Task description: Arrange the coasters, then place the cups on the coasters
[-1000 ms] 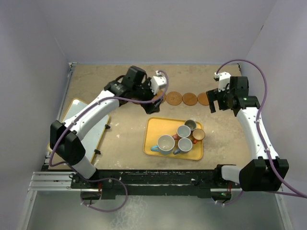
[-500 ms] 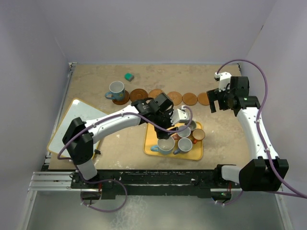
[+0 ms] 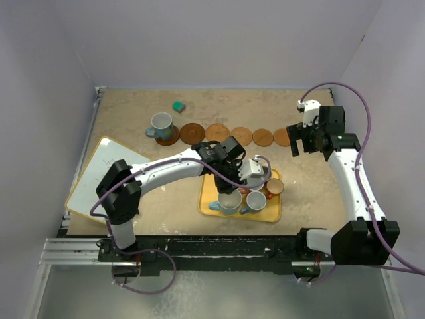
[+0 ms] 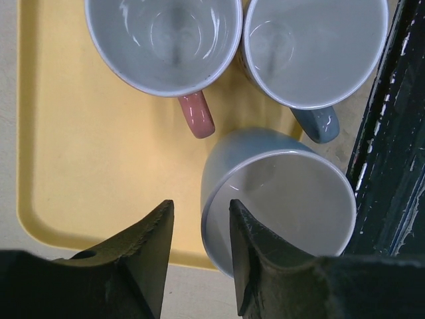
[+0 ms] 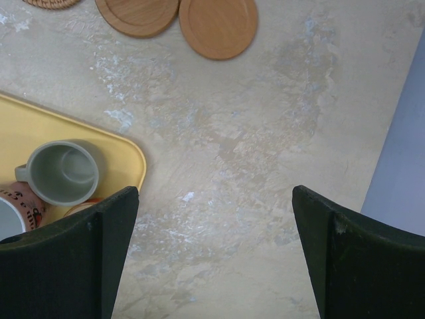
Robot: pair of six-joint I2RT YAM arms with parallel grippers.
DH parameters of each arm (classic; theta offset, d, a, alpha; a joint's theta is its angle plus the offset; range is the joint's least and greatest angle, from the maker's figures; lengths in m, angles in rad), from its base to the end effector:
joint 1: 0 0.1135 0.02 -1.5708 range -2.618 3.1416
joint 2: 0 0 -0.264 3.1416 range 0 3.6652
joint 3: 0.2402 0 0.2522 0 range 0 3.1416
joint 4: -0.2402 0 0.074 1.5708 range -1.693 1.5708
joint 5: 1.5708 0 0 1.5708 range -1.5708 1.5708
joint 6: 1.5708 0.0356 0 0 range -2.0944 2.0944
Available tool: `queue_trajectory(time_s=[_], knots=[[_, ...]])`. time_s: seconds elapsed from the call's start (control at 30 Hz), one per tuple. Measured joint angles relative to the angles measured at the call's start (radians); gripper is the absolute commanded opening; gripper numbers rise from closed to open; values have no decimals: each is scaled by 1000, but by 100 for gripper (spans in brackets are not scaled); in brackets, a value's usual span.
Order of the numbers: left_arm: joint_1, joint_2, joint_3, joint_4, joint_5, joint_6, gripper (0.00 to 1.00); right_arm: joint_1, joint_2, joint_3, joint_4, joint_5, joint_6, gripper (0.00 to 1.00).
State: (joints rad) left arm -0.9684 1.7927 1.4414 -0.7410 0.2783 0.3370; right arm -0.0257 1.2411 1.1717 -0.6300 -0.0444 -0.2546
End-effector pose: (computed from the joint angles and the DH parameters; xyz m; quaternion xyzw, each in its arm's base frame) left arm 0.2065 -0.3175 0.2470 0.6104 0.7444 -0.2010 0.1812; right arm 0.2669 -0.0053 0.3356 -0.1128 0.8994 -0.0390 0.4206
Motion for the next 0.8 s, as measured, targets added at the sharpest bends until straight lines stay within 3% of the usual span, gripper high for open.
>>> queue_trajectory(time_s=[0.17, 0.4, 0.8], knots=[[-4, 21, 0, -12, 0, 5, 26, 0, 0, 0, 0, 0, 0, 100], [-4, 26, 0, -43, -6, 30, 4, 0, 0, 0, 0, 0, 0, 100], [-1, 24, 39, -145, -55, 127, 3, 0, 0, 0, 0, 0, -1, 100]])
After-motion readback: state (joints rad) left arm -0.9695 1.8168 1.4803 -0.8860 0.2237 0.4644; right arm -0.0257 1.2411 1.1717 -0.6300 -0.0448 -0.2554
